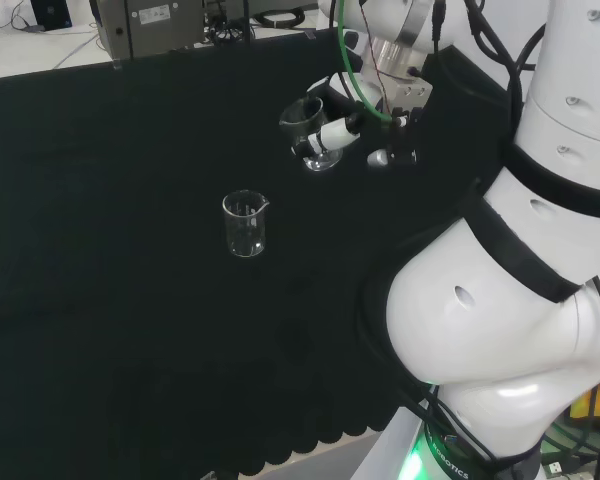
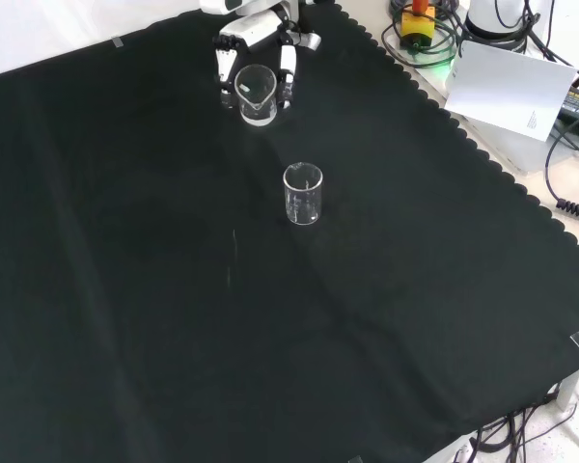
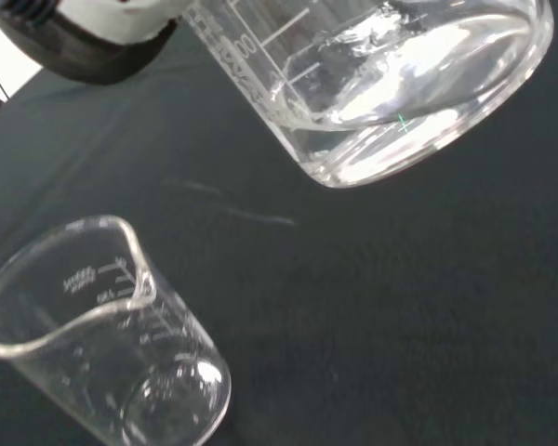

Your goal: Pour the water from the handheld beaker into the one on the table.

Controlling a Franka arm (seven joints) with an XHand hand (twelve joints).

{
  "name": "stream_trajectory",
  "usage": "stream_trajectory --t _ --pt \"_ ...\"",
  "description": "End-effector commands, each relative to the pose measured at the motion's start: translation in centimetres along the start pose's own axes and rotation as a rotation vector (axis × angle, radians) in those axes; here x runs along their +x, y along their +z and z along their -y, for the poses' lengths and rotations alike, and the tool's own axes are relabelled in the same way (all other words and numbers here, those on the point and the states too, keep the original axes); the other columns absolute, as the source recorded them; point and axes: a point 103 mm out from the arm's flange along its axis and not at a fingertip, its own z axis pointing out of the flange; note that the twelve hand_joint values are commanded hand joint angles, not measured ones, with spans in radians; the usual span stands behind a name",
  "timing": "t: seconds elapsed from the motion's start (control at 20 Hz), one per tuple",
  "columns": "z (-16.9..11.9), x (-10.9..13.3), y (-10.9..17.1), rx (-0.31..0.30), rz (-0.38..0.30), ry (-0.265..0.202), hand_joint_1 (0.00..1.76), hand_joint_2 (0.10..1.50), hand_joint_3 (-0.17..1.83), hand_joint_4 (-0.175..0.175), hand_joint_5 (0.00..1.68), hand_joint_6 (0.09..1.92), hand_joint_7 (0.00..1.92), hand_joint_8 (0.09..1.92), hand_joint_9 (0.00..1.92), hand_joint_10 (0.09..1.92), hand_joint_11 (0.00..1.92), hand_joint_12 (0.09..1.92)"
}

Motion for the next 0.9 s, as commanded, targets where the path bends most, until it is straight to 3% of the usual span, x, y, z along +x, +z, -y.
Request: stream_trajectory --t 0.05,0.6,0.9 --pt "2.2 4.5 2.5 0.217 0.143 -0.025 1.3 1.08 -0.17 -0.116 1.11 0.77 1.38 0.53 1.53 0.84 1.34 0.89" --pt "0.5 5.9 4.1 0.38 0.307 -0.056 1.29 1.09 -0.17 -0.121 1.09 0.8 1.35 0.57 1.52 0.86 1.34 0.9" --pt "0.7 5.4 4.3 0.422 0.339 -0.031 1.29 1.09 -0.17 -0.121 1.09 0.81 1.35 0.58 1.52 0.87 1.34 0.91"
